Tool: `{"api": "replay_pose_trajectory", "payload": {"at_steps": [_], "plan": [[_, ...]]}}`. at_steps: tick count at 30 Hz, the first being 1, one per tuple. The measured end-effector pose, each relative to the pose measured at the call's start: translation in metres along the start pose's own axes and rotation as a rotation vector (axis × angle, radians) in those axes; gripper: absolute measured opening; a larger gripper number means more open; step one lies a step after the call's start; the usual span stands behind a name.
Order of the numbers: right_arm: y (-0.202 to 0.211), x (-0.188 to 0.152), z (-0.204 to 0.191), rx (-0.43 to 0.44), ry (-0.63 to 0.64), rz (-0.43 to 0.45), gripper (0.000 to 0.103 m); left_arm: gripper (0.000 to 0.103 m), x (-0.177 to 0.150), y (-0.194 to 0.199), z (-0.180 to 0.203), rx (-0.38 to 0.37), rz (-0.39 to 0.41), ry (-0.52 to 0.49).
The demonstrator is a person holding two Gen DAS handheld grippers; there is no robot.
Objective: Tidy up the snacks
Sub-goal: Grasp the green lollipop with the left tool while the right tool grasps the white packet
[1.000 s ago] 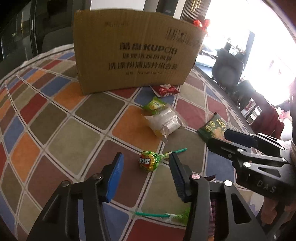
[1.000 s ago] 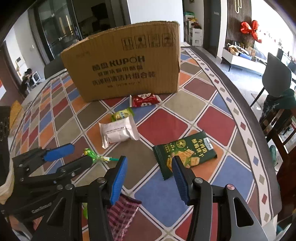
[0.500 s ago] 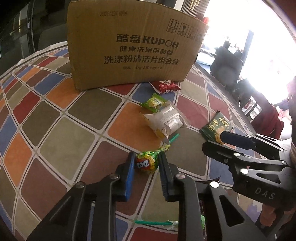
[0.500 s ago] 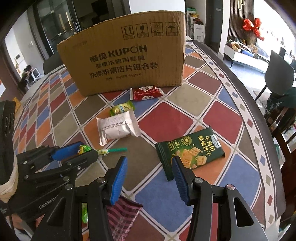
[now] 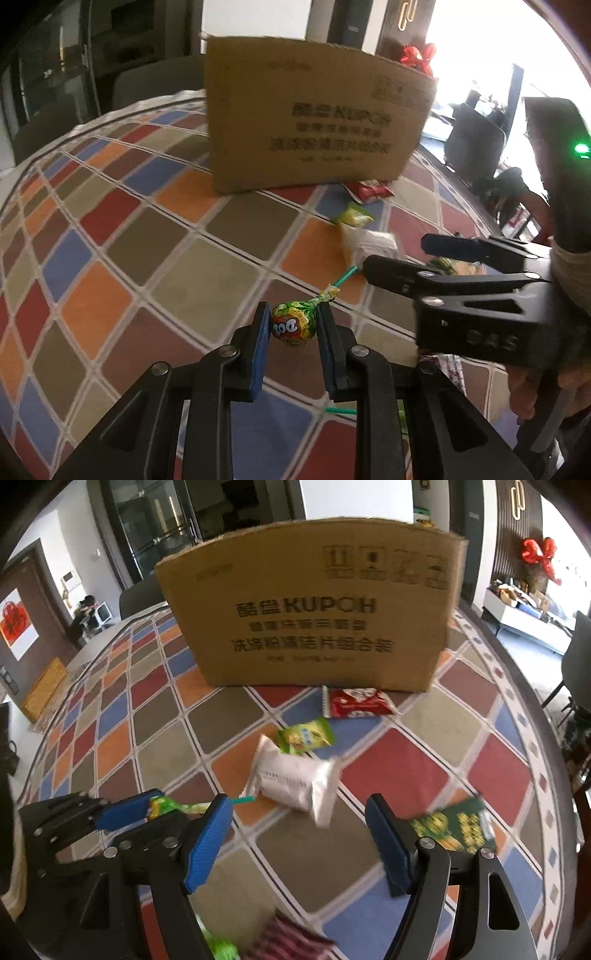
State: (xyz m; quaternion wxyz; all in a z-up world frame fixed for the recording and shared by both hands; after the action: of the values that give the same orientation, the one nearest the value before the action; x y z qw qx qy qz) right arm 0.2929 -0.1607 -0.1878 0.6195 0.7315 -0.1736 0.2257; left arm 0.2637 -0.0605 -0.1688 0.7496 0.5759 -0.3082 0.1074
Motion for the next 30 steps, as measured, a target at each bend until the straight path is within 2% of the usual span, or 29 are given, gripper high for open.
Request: {"api": "replay_pose_trajectory", "payload": {"at_steps": [2, 8, 13, 17, 19, 22, 26, 27, 30], "plan": [[-0.007, 0.003, -0.003, 0.014, -0.005, -0.012, 0.075, 0.025, 0.002, 0.003, -0.009, 0.019, 0.004, 0.021], [-0.022, 0.008, -0.008, -0.032, 0.041, -0.027, 0.075, 0.025, 0.002, 0.001, -0.023, 0.042, 0.003, 0.061], [-0.025, 0.008, -0.012, -0.079, 0.204, -0.072, 0.075, 0.025, 0.003, -0.004, -0.018, 0.033, -0.001, 0.07], [-0.038, 0.007, -0.019, -0.074, 0.29, -0.125, 0.074, 0.026, 0.006, -0.007, -0.018, 0.034, -0.004, 0.078], [-0.04, 0.007, -0.019, -0.068, 0.291, -0.129, 0.062, 0.025, 0.007, -0.008, -0.019, 0.035, -0.005, 0.085], [-0.041, 0.007, -0.019, -0.039, 0.265, -0.133, 0.05, 0.025, 0.01, -0.009, -0.02, 0.036, -0.002, 0.087], [-0.037, 0.003, -0.016, -0.013, 0.215, -0.127, 0.045, 0.025, 0.014, -0.008, -0.018, 0.039, 0.006, 0.084], [-0.036, 0.003, -0.015, -0.006, 0.2, -0.12, 0.039, 0.026, 0.015, -0.007, -0.017, 0.037, 0.009, 0.082], [-0.028, 0.0, -0.011, 0.003, 0.161, -0.105, 0.037, 0.025, 0.017, -0.004, -0.012, 0.037, 0.017, 0.069]]}}
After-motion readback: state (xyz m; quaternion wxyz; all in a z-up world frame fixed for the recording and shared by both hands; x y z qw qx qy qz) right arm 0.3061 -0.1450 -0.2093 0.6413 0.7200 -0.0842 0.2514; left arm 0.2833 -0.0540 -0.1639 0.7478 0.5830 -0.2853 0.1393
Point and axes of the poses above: each gripper's, at about its wrist camera, not at the fingertips, and y roughly against the way its jaws point, z to its right, x to its top, the point moved 8 cm from there along -y, roughly the way its jaws point, and after that the axes turned 1 degree about y, right-handed, at the moved point
